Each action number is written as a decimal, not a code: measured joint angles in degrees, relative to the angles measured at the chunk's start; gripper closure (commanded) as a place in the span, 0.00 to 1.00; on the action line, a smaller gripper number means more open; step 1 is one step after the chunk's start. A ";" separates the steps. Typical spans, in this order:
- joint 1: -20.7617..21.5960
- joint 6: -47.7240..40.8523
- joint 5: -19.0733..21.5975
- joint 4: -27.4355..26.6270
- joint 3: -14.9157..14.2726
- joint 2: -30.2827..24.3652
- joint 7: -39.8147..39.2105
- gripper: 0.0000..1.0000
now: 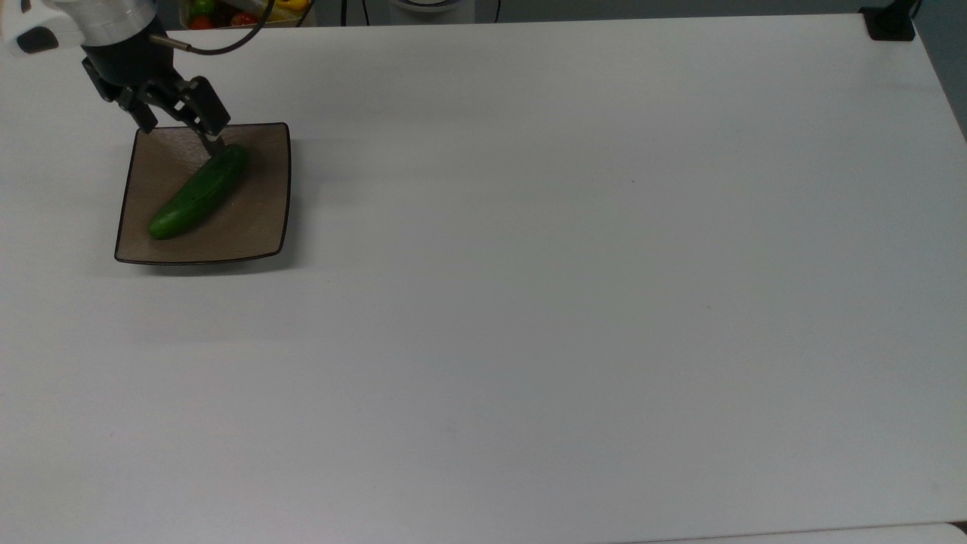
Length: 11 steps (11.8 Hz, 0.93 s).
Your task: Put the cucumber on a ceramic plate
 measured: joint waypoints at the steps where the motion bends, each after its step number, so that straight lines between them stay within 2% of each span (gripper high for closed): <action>1: 0.43 -1.31 0.00 0.55 0.35 -0.40 0.75 0.00; 3: 1.62 -3.47 0.00 0.87 2.75 -1.63 3.57 0.00; 5: 2.34 -6.24 -1.77 0.97 8.20 -3.33 7.03 0.00; 6: 3.12 -8.32 -2.34 0.98 9.86 -4.31 8.14 0.00; 9: 8.92 -13.04 -4.67 0.33 11.07 -7.40 8.53 0.00; 11: 13.75 -13.79 -6.59 -2.51 10.91 -10.15 9.06 0.00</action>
